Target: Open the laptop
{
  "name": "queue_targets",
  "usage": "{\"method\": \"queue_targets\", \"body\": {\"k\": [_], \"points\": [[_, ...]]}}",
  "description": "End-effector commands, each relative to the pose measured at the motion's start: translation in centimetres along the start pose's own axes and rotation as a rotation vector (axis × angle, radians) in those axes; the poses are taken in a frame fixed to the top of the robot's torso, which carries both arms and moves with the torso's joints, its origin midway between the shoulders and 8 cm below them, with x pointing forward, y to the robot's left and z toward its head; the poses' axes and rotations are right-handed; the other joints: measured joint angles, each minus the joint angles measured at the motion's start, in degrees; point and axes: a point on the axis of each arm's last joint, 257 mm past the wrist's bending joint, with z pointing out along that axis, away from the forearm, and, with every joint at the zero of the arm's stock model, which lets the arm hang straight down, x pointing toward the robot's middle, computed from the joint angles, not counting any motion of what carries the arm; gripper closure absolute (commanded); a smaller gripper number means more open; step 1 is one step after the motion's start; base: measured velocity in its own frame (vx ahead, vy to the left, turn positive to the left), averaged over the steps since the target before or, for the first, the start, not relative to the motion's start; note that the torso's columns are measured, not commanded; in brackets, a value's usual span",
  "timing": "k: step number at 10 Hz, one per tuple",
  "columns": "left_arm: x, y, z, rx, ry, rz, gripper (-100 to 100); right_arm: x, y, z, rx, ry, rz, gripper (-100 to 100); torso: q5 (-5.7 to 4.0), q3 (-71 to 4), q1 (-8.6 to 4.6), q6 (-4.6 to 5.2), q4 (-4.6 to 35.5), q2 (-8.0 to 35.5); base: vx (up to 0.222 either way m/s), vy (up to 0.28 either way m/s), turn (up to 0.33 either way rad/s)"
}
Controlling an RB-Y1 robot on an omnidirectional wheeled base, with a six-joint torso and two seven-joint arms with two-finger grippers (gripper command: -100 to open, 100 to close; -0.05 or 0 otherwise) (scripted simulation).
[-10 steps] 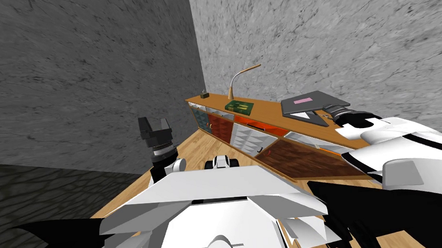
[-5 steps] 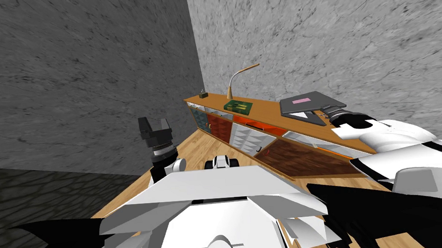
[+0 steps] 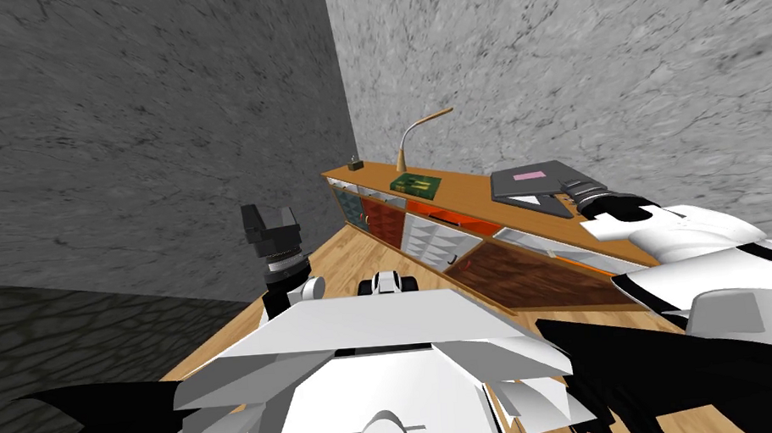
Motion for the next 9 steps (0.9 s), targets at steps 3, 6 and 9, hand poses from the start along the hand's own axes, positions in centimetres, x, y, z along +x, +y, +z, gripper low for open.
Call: {"method": "queue_targets", "body": {"k": [3, 6, 9], "points": [[0.0, 0.0, 0.0, 0.000, 0.000, 0.000, 0, -1.5, 0.1, 0.1, 0.008, -0.008, -0.001, -100, 0.12, -0.01, 0.03, 0.03, 0.06, 0.00, -0.010, 0.005, 0.004], [0.0, 0.0, 0.0, 0.000, 0.000, 0.000, 0, -3.6, 0.3, 0.0, 0.024, -0.017, -0.007, -100, 0.10, 0.03, 0.02, -0.04, 0.07, 0.08, -0.024, 0.005, 0.058], [0.0, 0.0, 0.0, 0.000, 0.000, 0.000, 0, -4.2, 0.3, -0.1, 0.029, -0.018, -0.010, -100, 0.07, -0.02, -0.02, -0.01, 0.03, -0.01, -0.015, 0.006, 0.022]]}}
